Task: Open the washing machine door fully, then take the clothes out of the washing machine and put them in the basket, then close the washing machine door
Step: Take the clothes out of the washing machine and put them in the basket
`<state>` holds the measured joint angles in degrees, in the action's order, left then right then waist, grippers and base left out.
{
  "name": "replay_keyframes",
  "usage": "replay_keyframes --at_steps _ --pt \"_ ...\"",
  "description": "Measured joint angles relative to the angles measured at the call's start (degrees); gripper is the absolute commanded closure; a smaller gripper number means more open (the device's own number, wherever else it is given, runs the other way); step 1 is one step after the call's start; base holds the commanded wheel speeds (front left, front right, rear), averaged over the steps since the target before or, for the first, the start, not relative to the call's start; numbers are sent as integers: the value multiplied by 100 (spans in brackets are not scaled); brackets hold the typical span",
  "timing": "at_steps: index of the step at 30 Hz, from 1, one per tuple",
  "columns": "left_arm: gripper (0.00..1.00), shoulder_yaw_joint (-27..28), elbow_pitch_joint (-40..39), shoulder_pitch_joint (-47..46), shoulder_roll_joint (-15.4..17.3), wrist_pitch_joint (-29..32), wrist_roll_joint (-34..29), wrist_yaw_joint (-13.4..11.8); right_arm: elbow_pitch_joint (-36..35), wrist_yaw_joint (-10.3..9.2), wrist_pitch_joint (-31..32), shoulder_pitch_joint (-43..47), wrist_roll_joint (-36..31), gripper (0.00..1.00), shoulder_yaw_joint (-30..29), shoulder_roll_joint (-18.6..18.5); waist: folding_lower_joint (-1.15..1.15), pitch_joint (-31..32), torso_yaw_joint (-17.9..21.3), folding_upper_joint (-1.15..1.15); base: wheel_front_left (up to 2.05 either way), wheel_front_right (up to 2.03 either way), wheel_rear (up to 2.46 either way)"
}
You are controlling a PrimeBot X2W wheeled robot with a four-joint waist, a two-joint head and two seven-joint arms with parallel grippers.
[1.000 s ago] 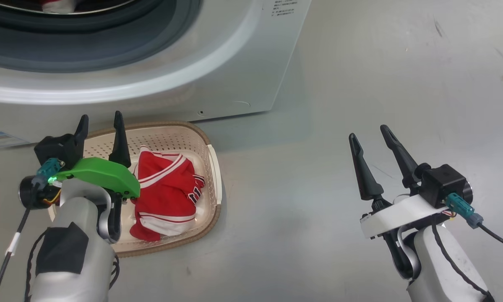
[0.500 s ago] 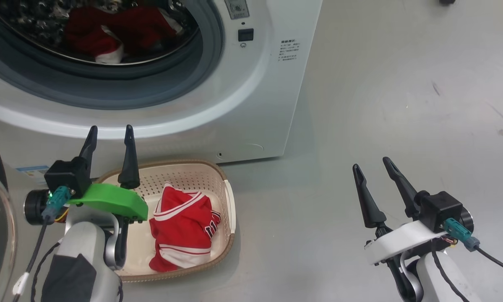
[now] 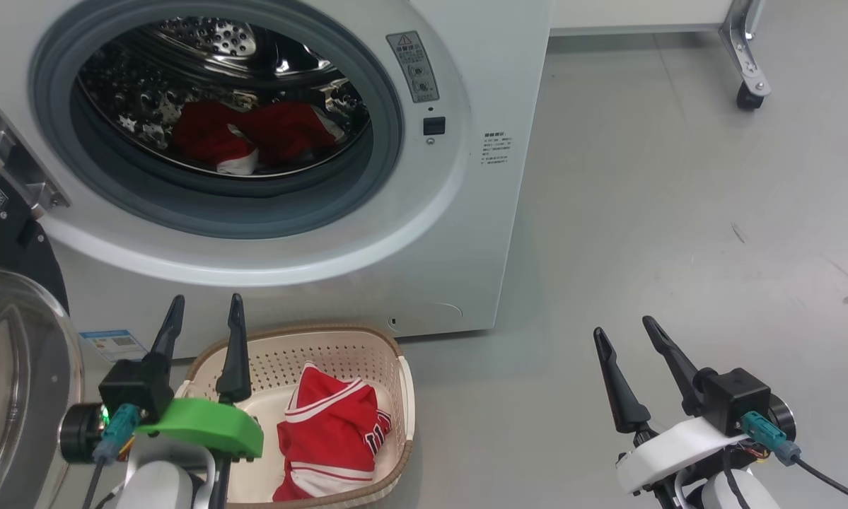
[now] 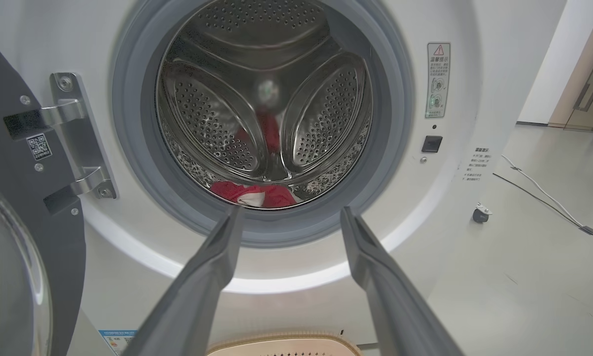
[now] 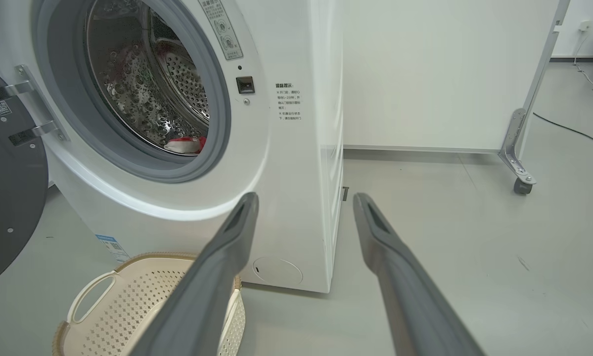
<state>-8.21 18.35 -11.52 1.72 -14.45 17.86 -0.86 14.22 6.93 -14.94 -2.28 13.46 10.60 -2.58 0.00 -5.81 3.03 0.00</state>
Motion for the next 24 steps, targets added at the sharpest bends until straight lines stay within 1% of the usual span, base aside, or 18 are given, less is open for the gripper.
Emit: replay_keyframes --at_steps 4,12,18,20,24 --pt "0 -21 -191 487 8 1 -1 -90 -7 -2 0 140 0 0 27 1 0 240 -47 0 0 0 0" --pt "0 -113 -553 1088 25 1 -5 -137 -36 -55 0 378 -2 0 94 3 0 519 -69 0 0 0 0" --pt "0 -174 -845 1408 40 10 -5 -172 -114 -62 0 471 -1 0 107 4 0 600 -49 0 0 0 0" --pt "0 -179 -946 1469 43 12 -5 -193 -142 -111 0 482 -2 0 108 4 0 607 -47 0 0 0 0" --pt "0 -208 -1095 1628 48 34 -5 -223 -186 -113 0 504 -2 0 107 4 0 620 -50 0 0 0 0"
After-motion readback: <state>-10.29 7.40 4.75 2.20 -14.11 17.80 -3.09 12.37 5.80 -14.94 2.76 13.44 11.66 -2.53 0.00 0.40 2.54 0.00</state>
